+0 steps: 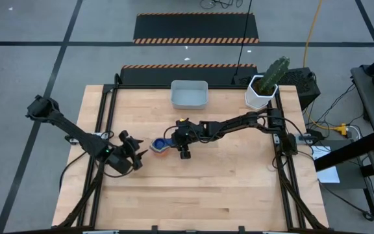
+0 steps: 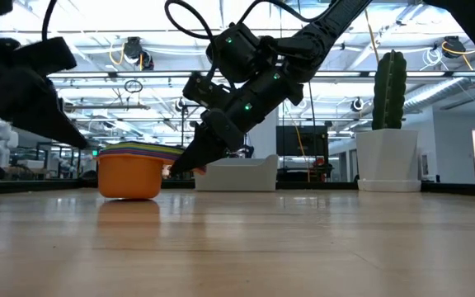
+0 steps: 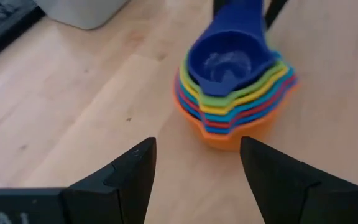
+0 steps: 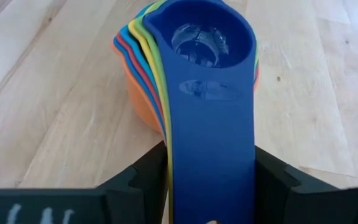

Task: Nest measuring cups in basket
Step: Put the nested measuring cups into the gray bin

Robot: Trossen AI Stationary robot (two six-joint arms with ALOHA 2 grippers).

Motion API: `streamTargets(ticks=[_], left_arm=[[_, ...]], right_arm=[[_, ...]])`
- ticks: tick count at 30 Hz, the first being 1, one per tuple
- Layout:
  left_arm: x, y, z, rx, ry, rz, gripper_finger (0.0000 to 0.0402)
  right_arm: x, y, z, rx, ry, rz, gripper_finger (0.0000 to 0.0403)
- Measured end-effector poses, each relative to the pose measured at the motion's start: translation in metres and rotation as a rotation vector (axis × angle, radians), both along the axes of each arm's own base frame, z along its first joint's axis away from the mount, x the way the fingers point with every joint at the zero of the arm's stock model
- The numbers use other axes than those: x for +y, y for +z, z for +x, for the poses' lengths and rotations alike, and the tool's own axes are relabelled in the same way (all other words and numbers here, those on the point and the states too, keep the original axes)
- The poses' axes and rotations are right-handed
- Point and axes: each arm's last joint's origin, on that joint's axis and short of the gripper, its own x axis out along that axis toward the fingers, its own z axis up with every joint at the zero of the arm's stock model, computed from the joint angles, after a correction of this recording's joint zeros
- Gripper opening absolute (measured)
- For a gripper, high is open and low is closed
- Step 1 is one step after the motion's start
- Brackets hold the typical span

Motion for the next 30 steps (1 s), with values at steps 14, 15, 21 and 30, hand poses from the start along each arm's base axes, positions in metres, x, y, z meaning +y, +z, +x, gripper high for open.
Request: streamTargets(ticks=[14,15,21,30], left_arm=[[0.015,-0.043,-0.011,-0.111,-0.020,-0.118,0.0184],[0.017,-0.044,-0.011,-0.115,-0.026,-0.122,0.0171],[0.022,-0.041,-0.004,-0.167,-0.090,-0.090,0.0116],[0.029,-0.039,0.001,-0.162,-0.118,-0.081,0.0106]], right_arm=[[-0.001,0.000,0.000,0.005,0.010,-0.018,0.0154],[-0.001,0.000,0.000,0.004,0.010,-0.019,0.0154],[-0.001,0.000,0.000,-0.002,0.010,-0.021,0.0154],[-0.004,0.000,-0.001,0.007,0.005,-0.028,0.0154]])
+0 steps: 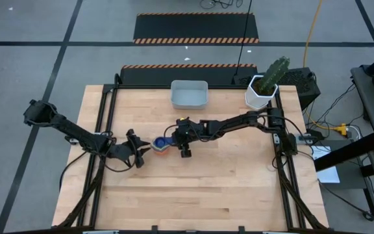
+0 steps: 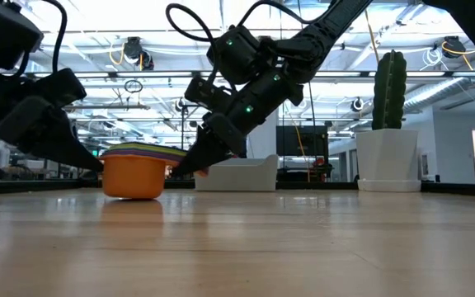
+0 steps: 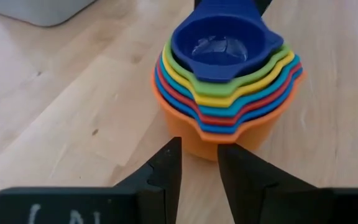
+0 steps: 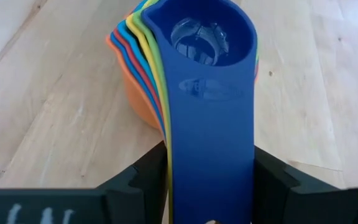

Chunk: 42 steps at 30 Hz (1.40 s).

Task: Nest measuring cups in basket
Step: Put the nested measuring cups into the gray bin

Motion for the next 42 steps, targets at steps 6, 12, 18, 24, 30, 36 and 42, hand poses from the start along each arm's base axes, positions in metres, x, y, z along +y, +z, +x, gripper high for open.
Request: streamTargets(ticks=[6,12,18,24,30,36,42], left_arm=[[0.003,0.006,0.006,-0.064,-0.014,0.026,0.0106],[0.012,0.011,0.011,-0.098,0.001,0.059,0.0106],[0.023,0.015,0.015,-0.112,0.022,0.103,0.0106],[0.031,0.018,0.018,-0.132,0.026,0.115,0.0106],[0.038,0.020,0.019,-0.148,0.028,0.111,0.0106],[0.041,0.023,0.021,-0.171,0.031,0.133,0.0106],[0.044,0.022,0.021,-0.166,0.031,0.137,0.0106]], right_arm=[[-0.007,0.001,-0.001,0.006,-0.014,-0.016,0.0154],[-0.018,0.018,-0.007,-0.005,-0.024,-0.024,0.0154],[-0.027,0.025,-0.011,0.000,-0.021,-0.056,0.0140],[-0.032,0.023,-0.012,0.019,-0.019,-0.074,0.0092],[-0.039,0.029,-0.014,0.007,-0.029,-0.113,0.0038],[-0.044,0.032,-0.016,0.006,-0.036,-0.130,0.0018],[-0.044,0.032,-0.016,0.007,-0.035,-0.131,0.0025]])
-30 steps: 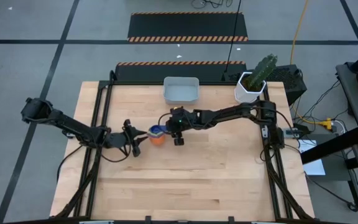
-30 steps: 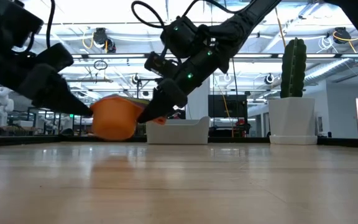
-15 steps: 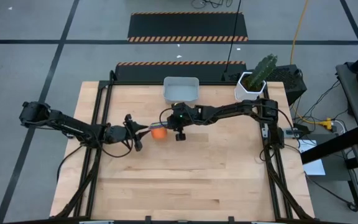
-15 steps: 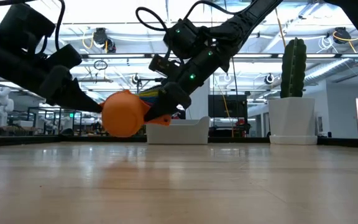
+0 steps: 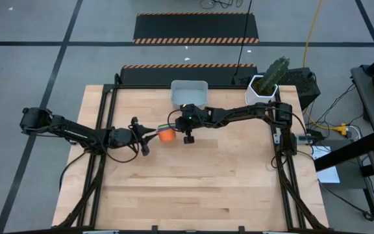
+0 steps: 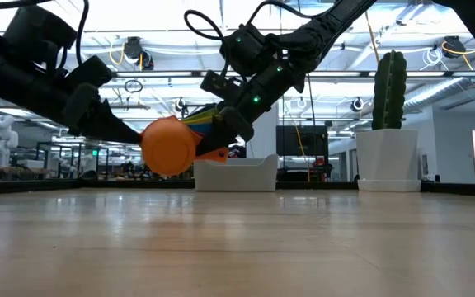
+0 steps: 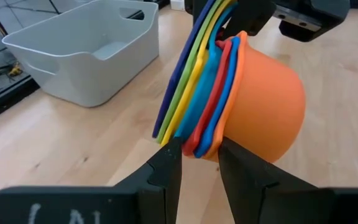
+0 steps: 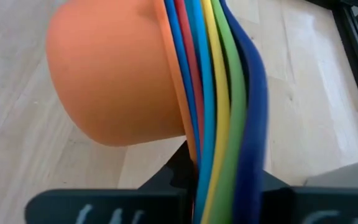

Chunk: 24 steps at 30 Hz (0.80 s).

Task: Nest measuring cups in basket
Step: Put the nested measuring cups into the gray bin

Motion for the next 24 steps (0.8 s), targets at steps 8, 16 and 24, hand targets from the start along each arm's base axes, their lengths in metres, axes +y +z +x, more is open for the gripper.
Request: streamTargets(ticks=[8,16,24], left_arm=[[0.000,0.000,0.000,0.010,-0.009,0.034,0.0106],[0.002,0.003,0.000,0.008,0.019,0.092,0.0106],[0.003,0.006,0.000,0.003,0.043,0.153,0.0106]], right_arm=[[0.000,0.000,0.000,-0.002,-0.021,-0.031,0.0022],[-0.002,0.006,0.000,-0.013,-0.051,-0.113,0.0021],[-0.003,0.019,-0.003,-0.023,-0.086,-0.215,0.0021]])
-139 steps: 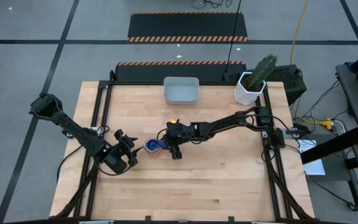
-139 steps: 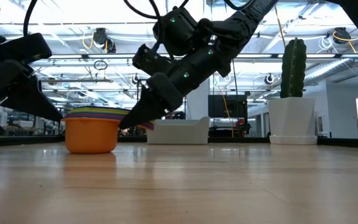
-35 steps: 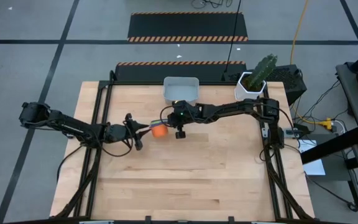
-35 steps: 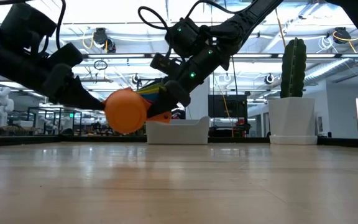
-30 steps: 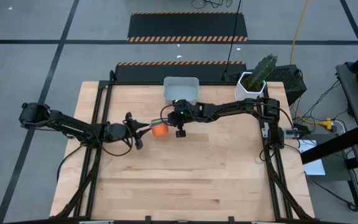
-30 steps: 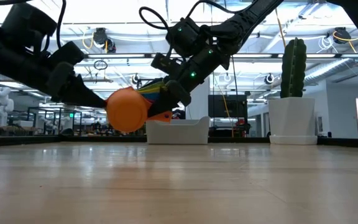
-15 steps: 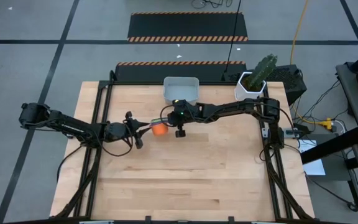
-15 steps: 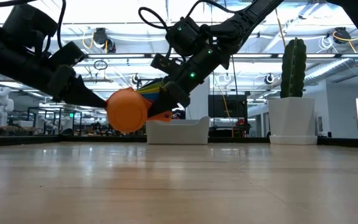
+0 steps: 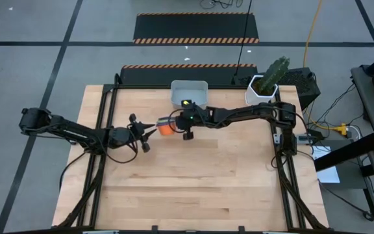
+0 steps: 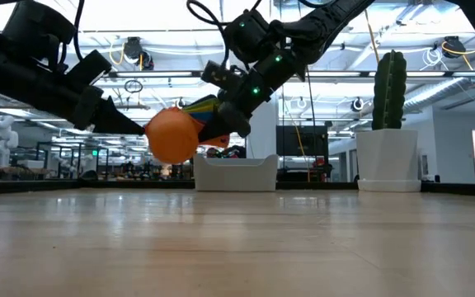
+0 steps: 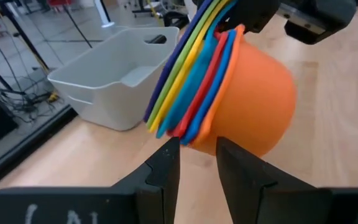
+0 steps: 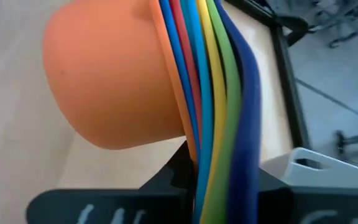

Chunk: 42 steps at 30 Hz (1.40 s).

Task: Nest measuring cups in basket
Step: Put the nested measuring cups into the gray bin

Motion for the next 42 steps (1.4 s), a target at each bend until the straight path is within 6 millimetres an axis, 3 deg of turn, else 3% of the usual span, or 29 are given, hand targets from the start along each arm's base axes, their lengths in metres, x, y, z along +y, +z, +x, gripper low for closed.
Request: streamTargets(ticks=[15,31,36,42], left_arm=[[0.002,0.012,-0.009,-0.014,0.041,0.079,0.0106],[0.002,0.011,-0.013,0.006,0.046,0.063,0.0106],[0.002,0.011,-0.013,0.006,0.046,0.063,0.0106],[0.002,0.011,-0.013,0.009,0.045,0.067,0.0106]], right_arm=[[-0.013,0.009,0.001,-0.004,-0.156,-0.289,0.0021],[-0.071,0.018,-0.014,0.048,-0.369,-0.504,0.0020],[-0.083,0.010,-0.023,0.027,-0.396,-0.536,0.0020],[-0.082,-0.009,-0.039,-0.030,-0.389,-0.627,0.0020]])
